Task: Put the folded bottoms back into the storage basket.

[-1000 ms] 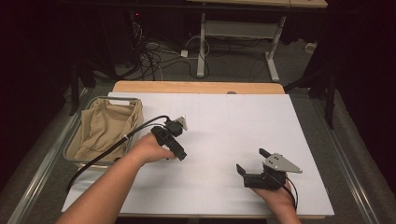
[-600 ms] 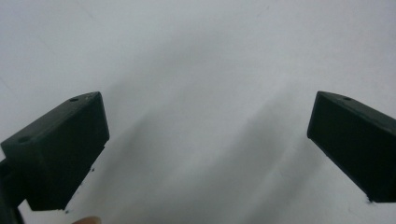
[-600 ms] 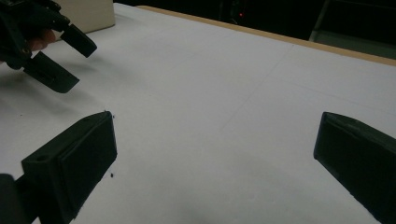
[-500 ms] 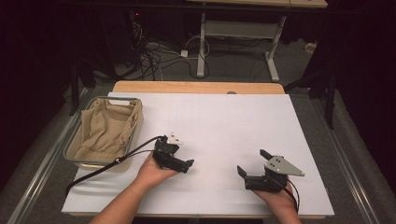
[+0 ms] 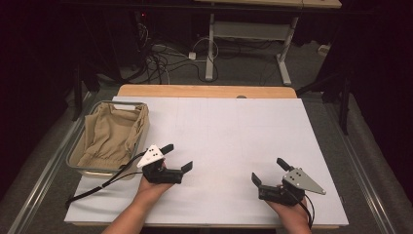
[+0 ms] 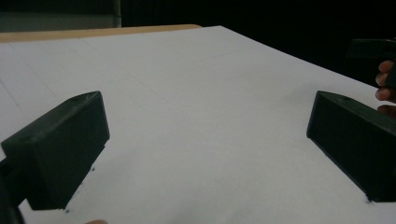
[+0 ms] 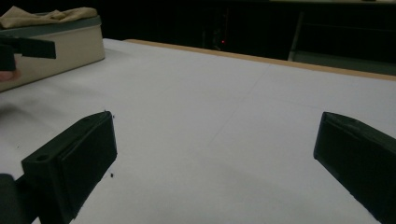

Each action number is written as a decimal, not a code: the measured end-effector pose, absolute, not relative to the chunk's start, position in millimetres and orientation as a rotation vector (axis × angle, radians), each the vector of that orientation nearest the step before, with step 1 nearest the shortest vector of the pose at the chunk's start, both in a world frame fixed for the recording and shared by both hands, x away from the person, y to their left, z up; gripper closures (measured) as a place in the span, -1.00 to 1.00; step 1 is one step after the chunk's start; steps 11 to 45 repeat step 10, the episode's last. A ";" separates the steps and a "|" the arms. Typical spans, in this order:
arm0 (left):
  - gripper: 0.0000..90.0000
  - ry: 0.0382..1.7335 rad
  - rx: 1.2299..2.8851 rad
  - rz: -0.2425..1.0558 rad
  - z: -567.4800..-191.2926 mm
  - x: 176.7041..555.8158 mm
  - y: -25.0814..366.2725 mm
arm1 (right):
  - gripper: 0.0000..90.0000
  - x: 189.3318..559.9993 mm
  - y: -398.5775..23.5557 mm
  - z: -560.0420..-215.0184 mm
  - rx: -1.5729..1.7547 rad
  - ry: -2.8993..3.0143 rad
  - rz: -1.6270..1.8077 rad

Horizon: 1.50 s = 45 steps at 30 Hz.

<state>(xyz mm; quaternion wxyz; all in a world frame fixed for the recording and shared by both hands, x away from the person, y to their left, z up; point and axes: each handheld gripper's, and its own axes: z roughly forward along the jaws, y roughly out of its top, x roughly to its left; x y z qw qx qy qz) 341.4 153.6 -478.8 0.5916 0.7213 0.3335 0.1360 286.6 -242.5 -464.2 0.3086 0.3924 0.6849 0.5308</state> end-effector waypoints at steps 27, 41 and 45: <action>-1.00 0.777 1.683 0.309 -479.3 342.5 153.5 | -0.99 275.4 -248.0 -459.4 1.024 1.771 1.389; -1.00 0.777 1.683 0.309 -479.3 342.5 153.5 | -0.99 275.4 -248.0 -459.4 1.024 1.771 1.389; -1.00 0.777 1.683 0.309 -479.3 342.5 153.5 | -0.99 275.4 -248.0 -459.4 1.024 1.771 1.389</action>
